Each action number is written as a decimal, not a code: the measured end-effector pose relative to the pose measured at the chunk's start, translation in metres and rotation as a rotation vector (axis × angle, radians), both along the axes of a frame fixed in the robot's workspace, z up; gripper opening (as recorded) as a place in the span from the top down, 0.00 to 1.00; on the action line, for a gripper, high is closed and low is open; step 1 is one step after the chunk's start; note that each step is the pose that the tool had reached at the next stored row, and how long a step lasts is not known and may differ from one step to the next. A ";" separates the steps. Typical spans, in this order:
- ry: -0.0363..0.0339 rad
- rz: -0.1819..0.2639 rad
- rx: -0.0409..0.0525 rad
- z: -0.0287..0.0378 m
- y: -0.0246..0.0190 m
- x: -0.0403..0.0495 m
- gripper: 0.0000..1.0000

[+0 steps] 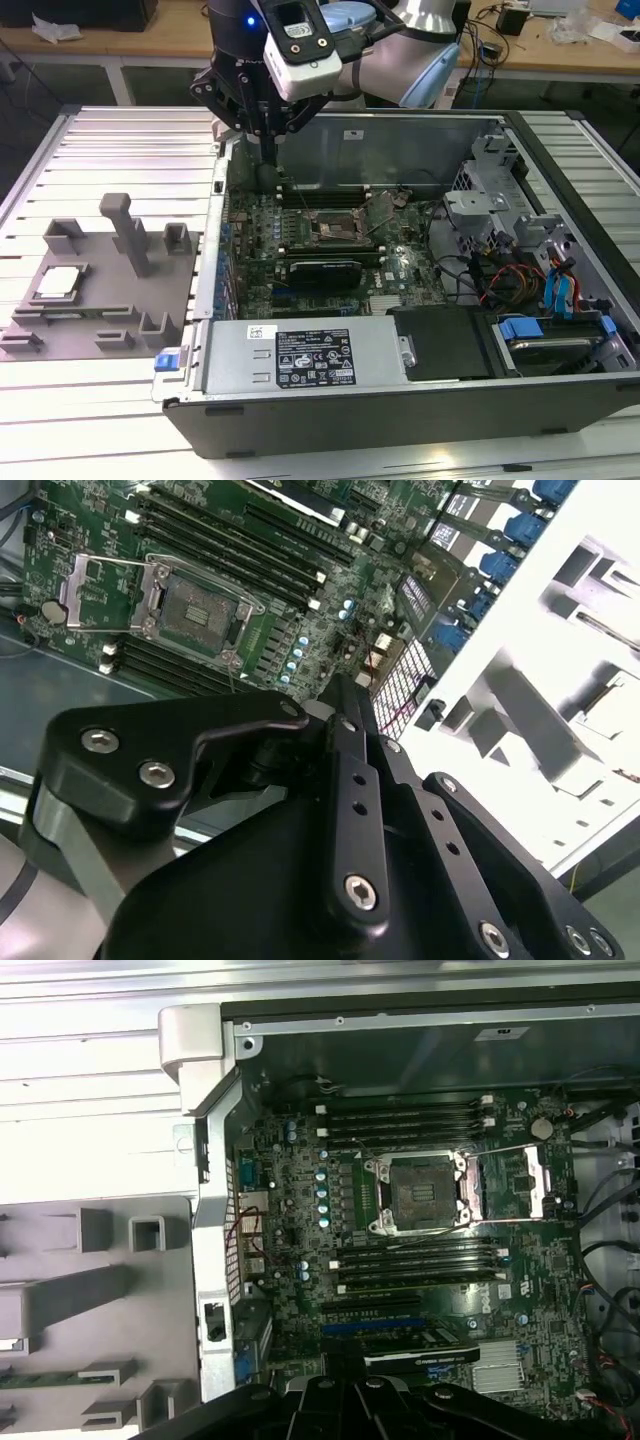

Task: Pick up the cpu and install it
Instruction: 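Reach for the cpu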

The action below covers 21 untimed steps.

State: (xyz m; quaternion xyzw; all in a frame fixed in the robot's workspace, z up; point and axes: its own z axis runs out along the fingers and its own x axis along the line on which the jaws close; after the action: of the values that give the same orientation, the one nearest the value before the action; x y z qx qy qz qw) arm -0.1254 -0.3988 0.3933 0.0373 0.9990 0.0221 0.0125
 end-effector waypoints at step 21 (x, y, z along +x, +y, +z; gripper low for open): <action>-0.0001 0.000 0.0001 0.0000 0.0000 -0.0170 0.89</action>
State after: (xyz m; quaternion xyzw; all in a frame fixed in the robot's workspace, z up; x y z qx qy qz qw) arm -0.1424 -0.3988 0.3932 0.0374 0.9990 0.0221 0.0125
